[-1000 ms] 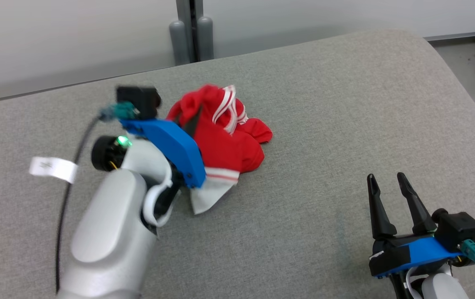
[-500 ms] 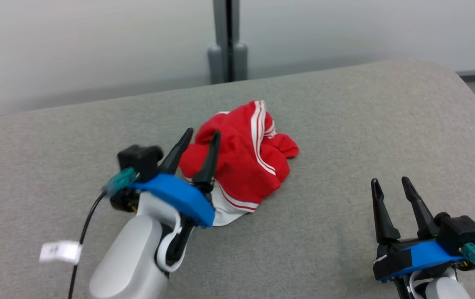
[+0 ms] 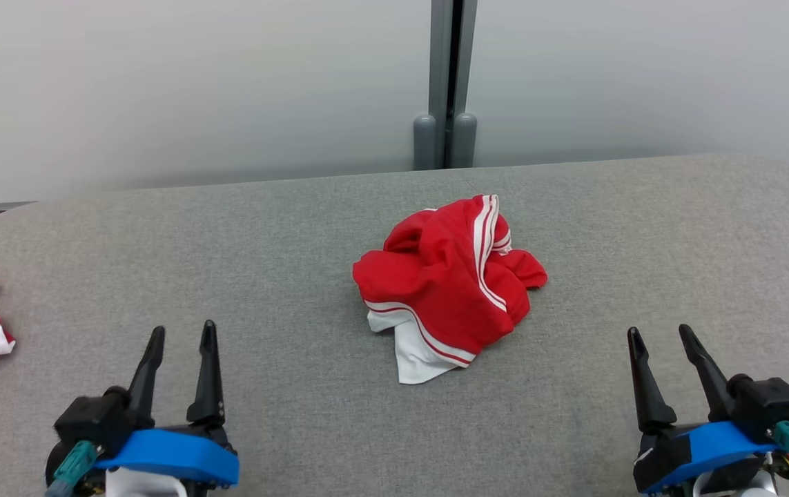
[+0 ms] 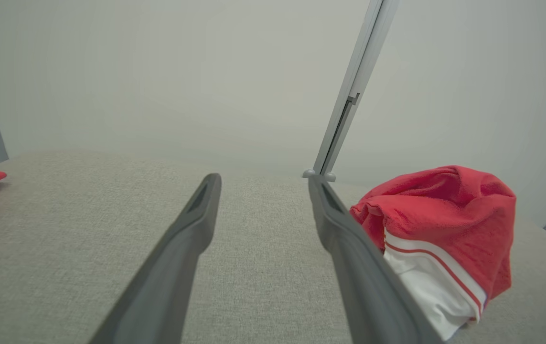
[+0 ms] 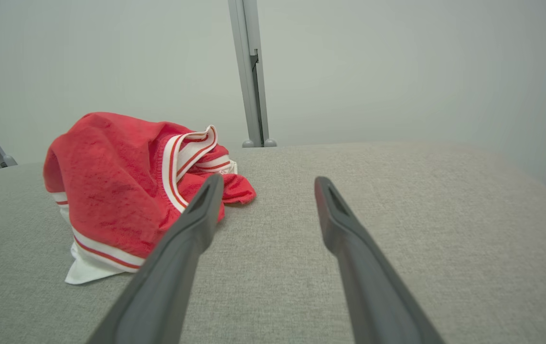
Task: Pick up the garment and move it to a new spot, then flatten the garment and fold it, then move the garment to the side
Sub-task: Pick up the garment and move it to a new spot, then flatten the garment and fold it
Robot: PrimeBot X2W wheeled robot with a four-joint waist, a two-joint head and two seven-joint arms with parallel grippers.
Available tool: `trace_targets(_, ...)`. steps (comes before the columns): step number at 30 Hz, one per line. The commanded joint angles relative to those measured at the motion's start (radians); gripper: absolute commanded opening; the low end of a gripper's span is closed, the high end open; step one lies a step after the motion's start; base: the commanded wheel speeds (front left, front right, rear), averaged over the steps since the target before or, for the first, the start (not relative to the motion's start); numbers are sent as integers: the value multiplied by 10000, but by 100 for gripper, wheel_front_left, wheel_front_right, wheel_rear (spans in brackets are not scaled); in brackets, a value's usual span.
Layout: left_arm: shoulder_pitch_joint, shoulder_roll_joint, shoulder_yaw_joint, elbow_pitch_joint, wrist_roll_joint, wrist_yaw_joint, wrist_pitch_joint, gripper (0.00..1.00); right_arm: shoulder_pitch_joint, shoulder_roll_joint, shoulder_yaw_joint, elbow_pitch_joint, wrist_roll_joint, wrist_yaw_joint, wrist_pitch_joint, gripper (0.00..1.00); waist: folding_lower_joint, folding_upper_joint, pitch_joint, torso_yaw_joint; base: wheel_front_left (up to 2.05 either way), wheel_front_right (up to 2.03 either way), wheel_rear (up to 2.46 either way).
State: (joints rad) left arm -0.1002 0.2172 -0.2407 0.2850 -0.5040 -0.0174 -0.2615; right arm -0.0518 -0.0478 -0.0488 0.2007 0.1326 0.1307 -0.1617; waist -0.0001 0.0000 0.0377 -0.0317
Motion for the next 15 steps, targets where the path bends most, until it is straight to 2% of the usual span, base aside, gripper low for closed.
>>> trace_targets(1,285,-51,297,-309,160,115,-42,100,179,-45,-5,-65,-44,3,96,100,1,0,-32,78,0,0,0)
trace_targets(6,1009,-203,766,-508,350,68,-45,100,291,-45,67,27,55,3,234,100,1,0,-147,170,0,0,0)
trace_targets(15,1408,-244,934,-591,671,114,-48,100,311,-45,170,151,228,1,236,100,1,0,-166,91,0,0,0)
